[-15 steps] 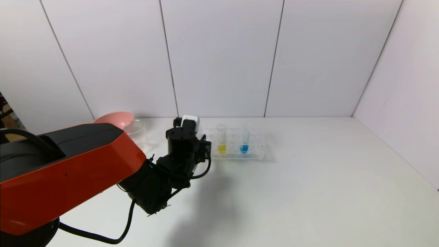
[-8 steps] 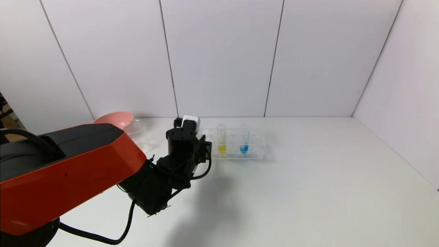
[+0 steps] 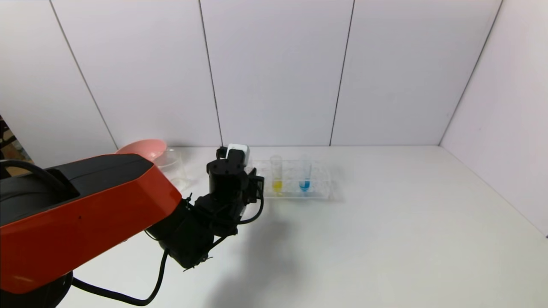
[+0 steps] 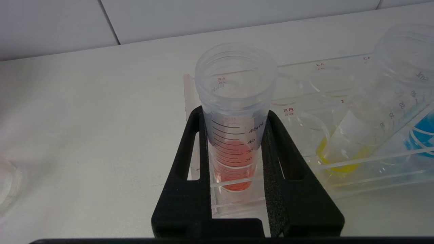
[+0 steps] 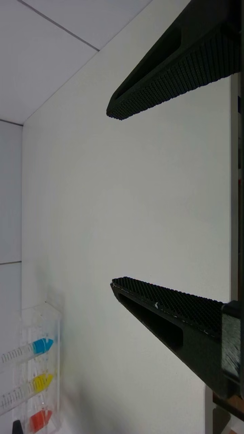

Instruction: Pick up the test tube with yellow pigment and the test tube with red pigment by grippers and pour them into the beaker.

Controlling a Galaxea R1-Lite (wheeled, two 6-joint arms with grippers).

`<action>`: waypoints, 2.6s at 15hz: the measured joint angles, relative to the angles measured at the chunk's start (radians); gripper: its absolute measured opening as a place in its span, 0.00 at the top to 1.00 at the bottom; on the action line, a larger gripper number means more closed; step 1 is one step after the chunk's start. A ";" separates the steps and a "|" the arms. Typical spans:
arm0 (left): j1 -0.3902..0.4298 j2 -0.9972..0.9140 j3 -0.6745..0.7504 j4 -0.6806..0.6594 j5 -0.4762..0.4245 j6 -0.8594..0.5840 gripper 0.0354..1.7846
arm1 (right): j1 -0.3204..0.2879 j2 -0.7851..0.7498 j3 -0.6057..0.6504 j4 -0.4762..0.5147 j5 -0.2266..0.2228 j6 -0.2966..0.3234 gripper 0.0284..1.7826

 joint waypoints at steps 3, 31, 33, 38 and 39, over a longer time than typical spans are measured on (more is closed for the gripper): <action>-0.001 -0.007 0.003 -0.002 0.000 0.000 0.76 | 0.000 0.000 0.000 0.000 0.000 0.000 0.05; -0.015 -0.232 0.086 -0.044 -0.001 0.056 0.76 | 0.000 0.000 0.000 0.000 0.000 0.000 0.05; -0.013 -0.259 0.092 -0.031 0.008 0.065 0.76 | 0.000 0.000 0.000 0.000 0.000 0.000 0.05; -0.002 -0.353 0.075 0.122 0.013 0.089 0.76 | 0.000 0.000 0.000 0.000 0.000 0.000 0.05; 0.006 -0.379 0.069 0.161 0.013 0.096 0.76 | 0.000 0.000 0.000 0.000 0.000 0.000 0.05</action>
